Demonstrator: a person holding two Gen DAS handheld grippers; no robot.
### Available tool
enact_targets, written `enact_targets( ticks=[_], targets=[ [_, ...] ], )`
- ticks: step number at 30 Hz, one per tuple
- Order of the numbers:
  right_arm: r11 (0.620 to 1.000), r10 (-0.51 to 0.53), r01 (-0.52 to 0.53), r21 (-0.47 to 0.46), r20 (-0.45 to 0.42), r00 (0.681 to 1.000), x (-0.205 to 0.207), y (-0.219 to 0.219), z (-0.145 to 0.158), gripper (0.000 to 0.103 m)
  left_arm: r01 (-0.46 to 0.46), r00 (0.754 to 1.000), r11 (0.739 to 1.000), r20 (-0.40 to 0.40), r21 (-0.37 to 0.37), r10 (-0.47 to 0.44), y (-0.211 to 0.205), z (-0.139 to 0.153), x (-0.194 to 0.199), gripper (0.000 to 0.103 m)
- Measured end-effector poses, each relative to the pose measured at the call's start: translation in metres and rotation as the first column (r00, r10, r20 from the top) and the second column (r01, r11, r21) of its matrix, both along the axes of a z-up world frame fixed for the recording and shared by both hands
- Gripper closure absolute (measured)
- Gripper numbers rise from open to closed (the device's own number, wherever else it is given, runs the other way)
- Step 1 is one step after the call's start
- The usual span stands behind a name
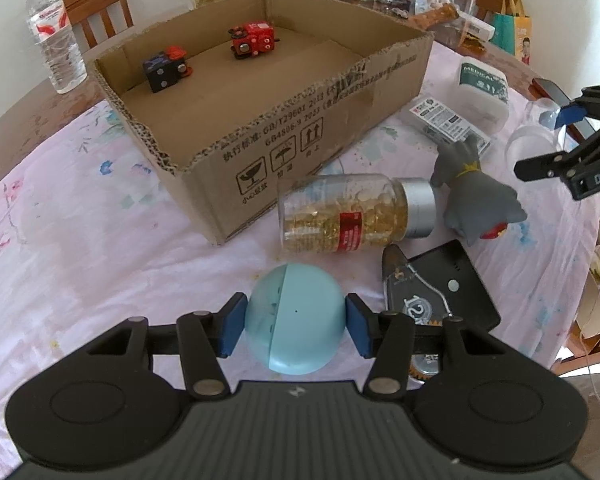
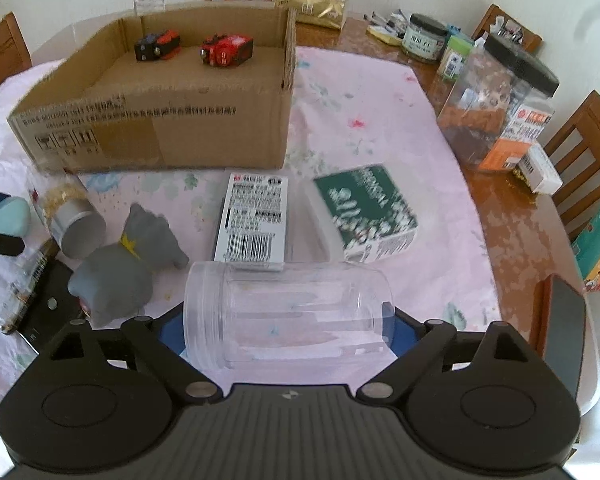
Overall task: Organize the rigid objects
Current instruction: 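Carry the blue case and clear cup into the box and release both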
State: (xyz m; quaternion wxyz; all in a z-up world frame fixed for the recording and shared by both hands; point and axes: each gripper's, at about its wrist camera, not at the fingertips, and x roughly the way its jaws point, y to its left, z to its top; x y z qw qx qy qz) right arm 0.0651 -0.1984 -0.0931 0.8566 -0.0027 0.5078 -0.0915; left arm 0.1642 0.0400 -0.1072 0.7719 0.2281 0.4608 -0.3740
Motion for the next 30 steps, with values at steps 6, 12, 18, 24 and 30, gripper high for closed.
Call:
enact_targets(
  ticks=[6,12,18,24,30],
  targets=[
    [0.999,0.049,-0.050,0.022,0.042,0.998,0.002,-0.006,0.030,0.007,-0.003,1.000,1.000,0.025,-0.009,0.003,0.001,0.025,-0.006,0.051],
    [0.990,0.128,-0.132,0.041,0.086,0.988,0.011,-0.006,0.060,0.007,-0.005,0.999,0.999,0.034,-0.034,0.007,-0.002,0.056,-0.014,0.051],
    [0.968,0.239,-0.247,0.041,0.144,0.960,0.036,-0.001,0.084,0.007,-0.038,0.997,0.997,0.067,-0.061,0.043,-0.010,0.079,-0.017,0.051],
    [0.942,0.319,-0.333,0.039,0.205,0.925,0.079,0.006,0.097,0.007,-0.085,0.990,0.993,0.104,-0.077,0.093,-0.017,0.097,-0.009,0.051],
    [0.928,0.355,-0.371,0.042,0.210,0.911,0.120,0.013,0.093,0.007,-0.121,0.979,0.989,0.156,-0.080,0.133,-0.027,0.109,0.002,0.051]
  ],
)
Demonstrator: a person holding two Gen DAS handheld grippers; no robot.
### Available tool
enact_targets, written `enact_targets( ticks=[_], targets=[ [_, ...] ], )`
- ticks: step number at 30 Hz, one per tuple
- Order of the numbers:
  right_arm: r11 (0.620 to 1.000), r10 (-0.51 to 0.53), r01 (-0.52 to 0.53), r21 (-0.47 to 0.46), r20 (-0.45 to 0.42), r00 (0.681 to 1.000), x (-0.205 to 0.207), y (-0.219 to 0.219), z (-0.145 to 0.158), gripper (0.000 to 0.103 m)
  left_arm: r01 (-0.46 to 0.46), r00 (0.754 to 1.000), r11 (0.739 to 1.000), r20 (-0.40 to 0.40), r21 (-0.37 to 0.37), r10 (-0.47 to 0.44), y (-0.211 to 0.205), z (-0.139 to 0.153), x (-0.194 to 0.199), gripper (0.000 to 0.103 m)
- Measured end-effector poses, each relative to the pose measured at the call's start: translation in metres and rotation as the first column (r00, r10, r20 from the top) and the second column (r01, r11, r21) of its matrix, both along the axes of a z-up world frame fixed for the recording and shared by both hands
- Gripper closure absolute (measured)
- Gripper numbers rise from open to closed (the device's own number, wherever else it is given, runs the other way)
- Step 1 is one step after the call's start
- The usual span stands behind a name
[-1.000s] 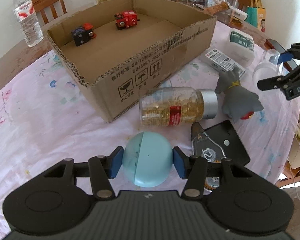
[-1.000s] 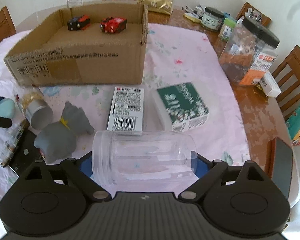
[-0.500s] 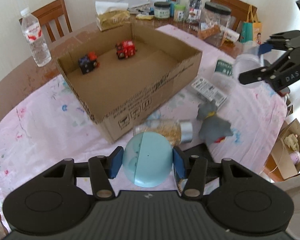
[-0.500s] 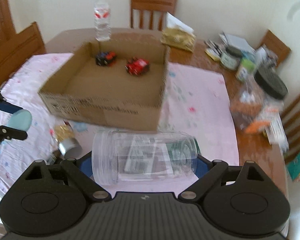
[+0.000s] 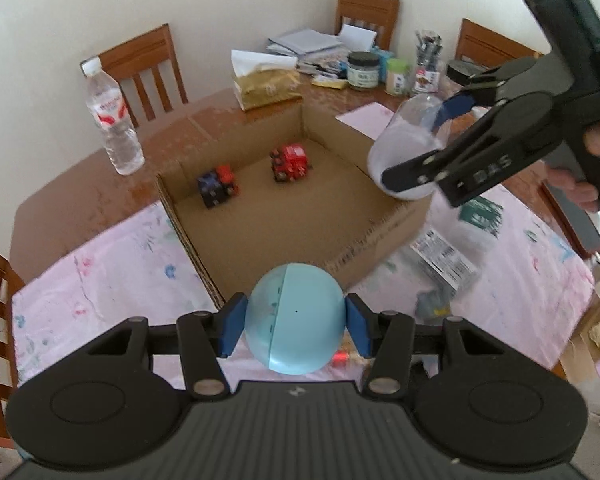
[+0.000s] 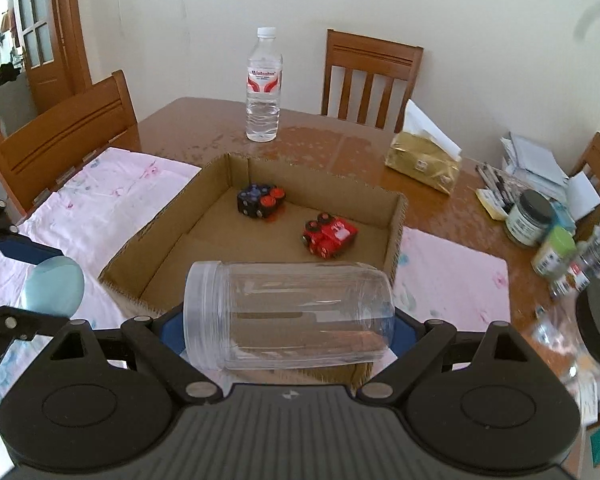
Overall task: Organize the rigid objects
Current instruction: 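Carry the blue case and clear cup into the box and release both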
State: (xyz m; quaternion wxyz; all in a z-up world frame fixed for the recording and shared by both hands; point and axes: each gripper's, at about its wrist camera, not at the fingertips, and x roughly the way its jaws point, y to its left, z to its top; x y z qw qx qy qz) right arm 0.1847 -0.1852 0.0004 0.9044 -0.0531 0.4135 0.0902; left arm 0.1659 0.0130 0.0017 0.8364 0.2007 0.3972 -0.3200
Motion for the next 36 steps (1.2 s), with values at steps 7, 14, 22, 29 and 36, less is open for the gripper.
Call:
enact_targets(
  ticks=[7,14,22,29,36],
  targets=[
    [0.999,-0.011,0.010,-0.037,-0.034,0.999,0.027,0.005,-0.019,0.000,-0.048,0.998,0.999,0.032,0.003,0.048,-0.009,0.004,0.022,0.051],
    [0.999,-0.029,0.028,-0.033,-0.032,0.999,0.010,0.001,-0.016,0.000,-0.074,0.996,0.997,0.040,-0.004,0.074,-0.023,0.003,0.054,0.051],
    [0.991,-0.125,0.126,0.038,-0.016,0.992,-0.014,-0.022,0.002,0.000,-0.084,0.996,0.996,0.031,-0.003,0.084,-0.046,-0.011,0.098,0.050],
    [0.983,-0.181,0.181,0.032,-0.004,0.983,-0.031,-0.036,0.014,0.000,-0.099,0.995,0.994,-0.003,0.041,0.099,-0.064,-0.039,0.139,0.050],
    [0.968,-0.248,0.248,0.041,-0.011,0.969,-0.044,-0.049,0.015,0.000,-0.131,0.991,0.987,-0.031,0.091,0.134,-0.070,-0.067,0.163,0.050]
  ],
)
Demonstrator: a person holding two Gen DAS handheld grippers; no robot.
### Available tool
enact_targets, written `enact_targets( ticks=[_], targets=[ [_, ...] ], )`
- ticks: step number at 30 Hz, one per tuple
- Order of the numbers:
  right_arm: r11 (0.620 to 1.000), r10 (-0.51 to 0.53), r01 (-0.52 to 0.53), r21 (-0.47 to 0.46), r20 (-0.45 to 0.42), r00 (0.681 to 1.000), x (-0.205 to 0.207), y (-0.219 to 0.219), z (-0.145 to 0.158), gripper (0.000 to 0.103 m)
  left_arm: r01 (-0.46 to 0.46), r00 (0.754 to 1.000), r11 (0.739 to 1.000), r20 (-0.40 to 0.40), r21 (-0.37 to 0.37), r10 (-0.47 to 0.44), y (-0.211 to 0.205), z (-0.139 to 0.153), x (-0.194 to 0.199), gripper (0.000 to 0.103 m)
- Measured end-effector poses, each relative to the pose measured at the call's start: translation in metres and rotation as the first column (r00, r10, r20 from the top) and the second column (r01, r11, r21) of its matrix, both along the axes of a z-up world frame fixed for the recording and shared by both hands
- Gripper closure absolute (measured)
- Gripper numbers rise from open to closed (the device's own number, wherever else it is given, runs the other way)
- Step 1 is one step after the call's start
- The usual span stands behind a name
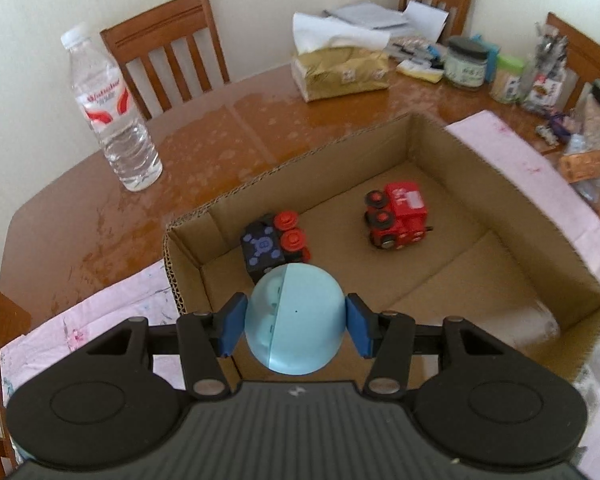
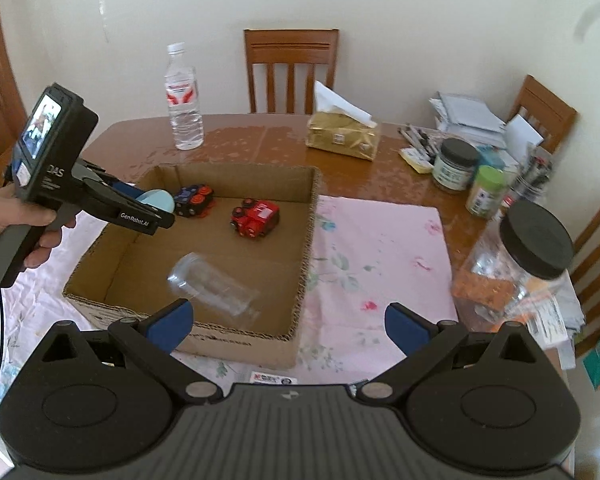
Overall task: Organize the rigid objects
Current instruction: 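Carry the blue case and clear cup into the box and release both, then move both tools back over the remaining items beside the box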
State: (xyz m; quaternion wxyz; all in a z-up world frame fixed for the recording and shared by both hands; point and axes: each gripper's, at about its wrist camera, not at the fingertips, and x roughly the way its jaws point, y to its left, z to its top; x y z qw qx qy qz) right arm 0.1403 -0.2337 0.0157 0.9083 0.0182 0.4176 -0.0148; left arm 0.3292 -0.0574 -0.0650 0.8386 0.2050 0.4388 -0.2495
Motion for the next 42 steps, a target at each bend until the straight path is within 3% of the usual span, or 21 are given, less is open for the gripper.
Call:
enact_targets(
  ticks=[4,5,6,8,9,19,25,29,42],
  targets=[
    [0.999,-0.033,0.033,-0.003,-0.002,0.999,-0.006,-0.006,0.000,0.000,-0.017,1.000,1.000,-0.006,0.013,0.017,0.001,-0.010,0.006,0.050],
    [0.999,-0.041,0.041,-0.004,-0.003,0.999,-0.007,-0.008,0.000,0.000,-0.024,1.000,1.000,-0.001,0.008,0.024,0.002,-0.010,0.008,0.046],
    [0.999,-0.045,0.045,-0.004,-0.003,0.999,-0.008,-0.009,0.000,0.000,-0.034,0.999,0.999,0.002,0.002,0.034,0.003,-0.009,0.010,0.041],
    [0.999,-0.053,0.052,-0.002,-0.002,0.999,-0.009,-0.011,0.000,0.000,-0.072,0.997,0.997,0.012,0.004,0.072,0.005,-0.006,0.011,0.005],
    [0.998,-0.055,0.055,-0.002,-0.001,0.998,-0.009,-0.011,0.001,0.000,-0.087,0.996,0.996,0.036,0.002,0.087,0.007,-0.002,0.010,0.003],
    [0.997,-0.079,0.079,-0.002,0.003,0.997,-0.015,-0.013,-0.003,0.000,-0.100,0.985,0.994,0.138,-0.053,0.107,0.028,0.037,-0.028,0.003],
    [0.993,-0.105,0.105,-0.048,-0.001,0.994,-0.023,-0.012,-0.020,0.000,-0.099,0.983,0.993,0.146,-0.064,0.108,0.041,0.041,-0.070,0.003],
    [0.990,-0.143,0.142,-0.021,-0.045,0.989,-0.032,-0.015,-0.036,0.000,-0.096,0.983,0.992,0.148,-0.077,0.107,0.053,0.041,-0.106,0.003],
    [0.966,-0.258,0.256,-0.035,-0.087,0.962,-0.066,0.001,-0.056,0.000,-0.025,0.999,0.994,0.020,-0.106,0.027,0.072,0.000,-0.185,0.002]
  ],
)
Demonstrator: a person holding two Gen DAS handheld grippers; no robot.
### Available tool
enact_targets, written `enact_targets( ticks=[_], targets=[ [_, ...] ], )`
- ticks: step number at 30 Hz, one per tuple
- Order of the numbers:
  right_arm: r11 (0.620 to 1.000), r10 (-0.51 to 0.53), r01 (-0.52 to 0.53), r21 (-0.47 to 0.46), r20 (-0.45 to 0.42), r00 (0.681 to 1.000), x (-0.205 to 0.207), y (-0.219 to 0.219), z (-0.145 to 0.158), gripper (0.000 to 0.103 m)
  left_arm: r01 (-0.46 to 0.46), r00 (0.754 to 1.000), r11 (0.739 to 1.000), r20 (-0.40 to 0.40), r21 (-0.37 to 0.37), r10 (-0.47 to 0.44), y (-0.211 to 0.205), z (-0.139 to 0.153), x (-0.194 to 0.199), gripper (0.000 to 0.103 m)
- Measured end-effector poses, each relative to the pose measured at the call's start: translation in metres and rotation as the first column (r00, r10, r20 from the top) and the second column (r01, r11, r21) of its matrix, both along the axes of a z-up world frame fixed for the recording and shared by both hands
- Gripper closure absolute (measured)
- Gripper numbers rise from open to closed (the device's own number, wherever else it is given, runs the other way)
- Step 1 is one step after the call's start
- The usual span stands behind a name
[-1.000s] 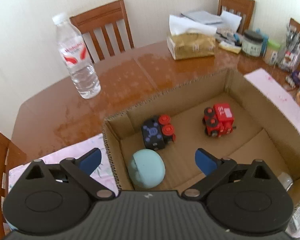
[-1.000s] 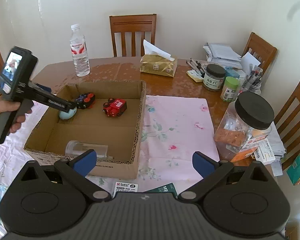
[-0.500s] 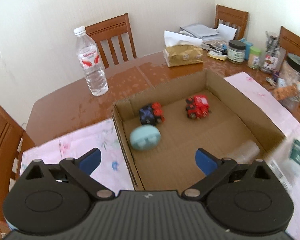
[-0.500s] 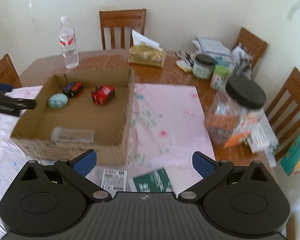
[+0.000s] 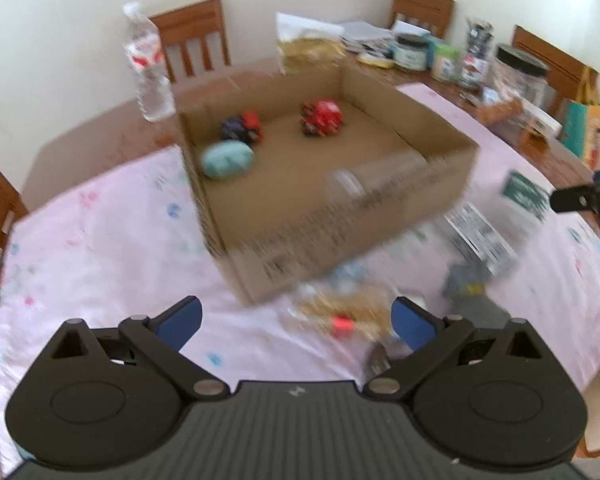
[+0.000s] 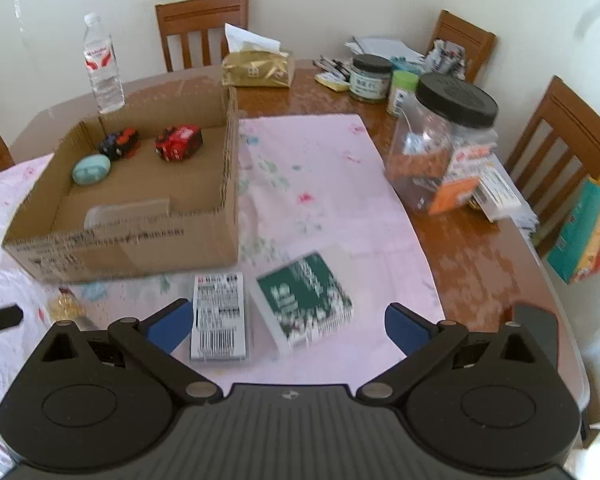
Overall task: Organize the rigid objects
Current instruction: 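Move both tools back over the remaining items beside the box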
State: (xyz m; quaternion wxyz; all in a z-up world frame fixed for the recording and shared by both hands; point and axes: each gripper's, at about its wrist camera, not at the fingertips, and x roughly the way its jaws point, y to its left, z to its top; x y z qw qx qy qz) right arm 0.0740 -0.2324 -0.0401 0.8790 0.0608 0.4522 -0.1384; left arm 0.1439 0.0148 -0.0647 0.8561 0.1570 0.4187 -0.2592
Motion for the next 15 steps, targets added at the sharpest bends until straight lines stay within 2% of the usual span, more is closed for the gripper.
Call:
enact_targets(
  ticks=[6,15],
  targets=[
    [1.000,-0.024,0.025,0.010,-0.037,0.999,-0.016,0.009,-0.008,0.000,0.040,0.999,0.999,-0.037,0.014,-0.039,-0.004,-0.023,-0.022,0.002],
    [0.999,0.039,-0.039,0.017,-0.041,0.998,-0.008,-0.002,-0.013,0.000,-0.080,0.989,0.996,-0.118,0.038,0.084,-0.001,-0.050,-0.032,0.002]
  ],
)
